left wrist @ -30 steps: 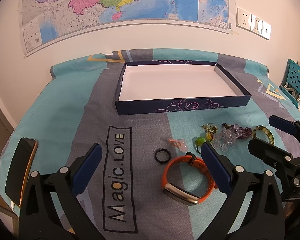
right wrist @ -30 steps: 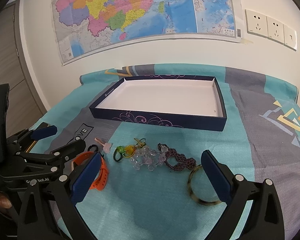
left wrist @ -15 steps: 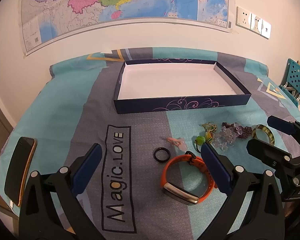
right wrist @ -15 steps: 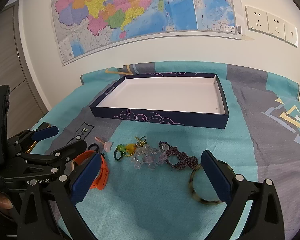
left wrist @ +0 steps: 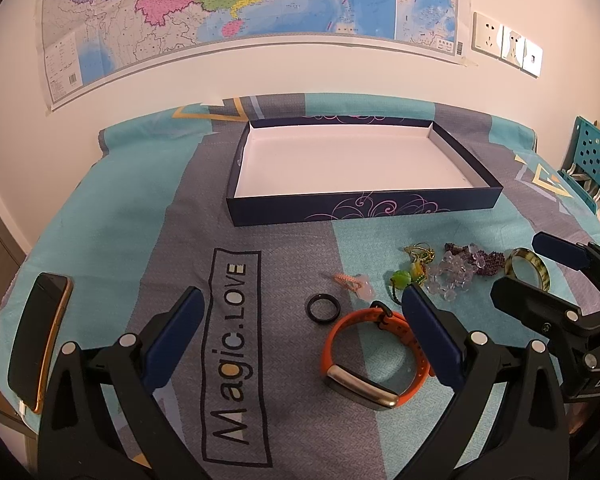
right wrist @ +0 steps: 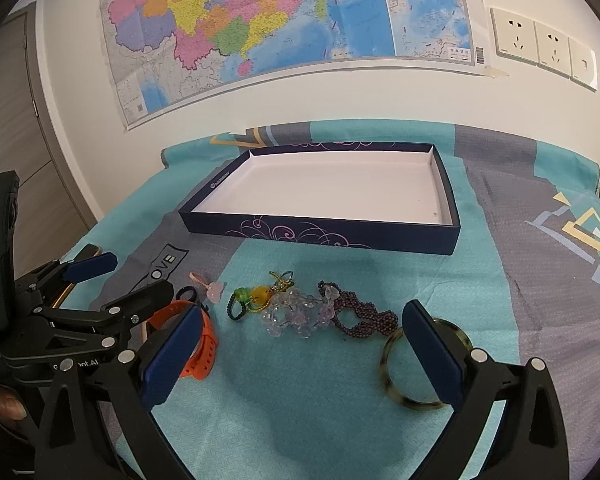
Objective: Organize jewelry
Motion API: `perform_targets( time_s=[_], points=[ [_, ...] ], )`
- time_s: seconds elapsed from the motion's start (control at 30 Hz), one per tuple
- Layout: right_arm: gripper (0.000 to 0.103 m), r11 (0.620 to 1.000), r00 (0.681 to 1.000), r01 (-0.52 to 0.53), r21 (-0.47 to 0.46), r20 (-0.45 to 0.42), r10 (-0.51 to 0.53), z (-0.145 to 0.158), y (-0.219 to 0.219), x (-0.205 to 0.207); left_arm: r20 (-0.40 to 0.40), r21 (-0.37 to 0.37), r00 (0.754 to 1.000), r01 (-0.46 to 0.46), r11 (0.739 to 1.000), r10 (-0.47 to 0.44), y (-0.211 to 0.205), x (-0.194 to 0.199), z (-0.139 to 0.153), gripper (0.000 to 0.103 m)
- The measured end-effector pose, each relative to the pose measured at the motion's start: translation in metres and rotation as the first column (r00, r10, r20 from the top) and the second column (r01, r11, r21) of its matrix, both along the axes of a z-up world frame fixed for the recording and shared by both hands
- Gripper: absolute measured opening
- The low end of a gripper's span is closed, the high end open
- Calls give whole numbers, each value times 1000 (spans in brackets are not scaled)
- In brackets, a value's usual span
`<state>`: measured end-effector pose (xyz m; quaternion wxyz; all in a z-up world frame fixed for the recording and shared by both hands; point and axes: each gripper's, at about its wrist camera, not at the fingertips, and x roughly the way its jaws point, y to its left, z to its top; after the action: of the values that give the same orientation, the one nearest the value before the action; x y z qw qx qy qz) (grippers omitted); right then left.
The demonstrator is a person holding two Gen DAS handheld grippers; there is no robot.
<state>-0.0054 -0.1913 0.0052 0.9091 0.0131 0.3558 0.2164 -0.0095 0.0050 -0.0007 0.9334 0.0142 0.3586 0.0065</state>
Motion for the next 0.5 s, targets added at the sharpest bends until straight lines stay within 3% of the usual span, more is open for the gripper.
perform_targets(
  time_s=[0.5],
  points=[
    [96, 1000, 1000, 0, 1, -2, 0, 0, 1, 1, 4, 4, 1000, -1, 1000, 1, -1, 0, -2, 97]
  ],
)
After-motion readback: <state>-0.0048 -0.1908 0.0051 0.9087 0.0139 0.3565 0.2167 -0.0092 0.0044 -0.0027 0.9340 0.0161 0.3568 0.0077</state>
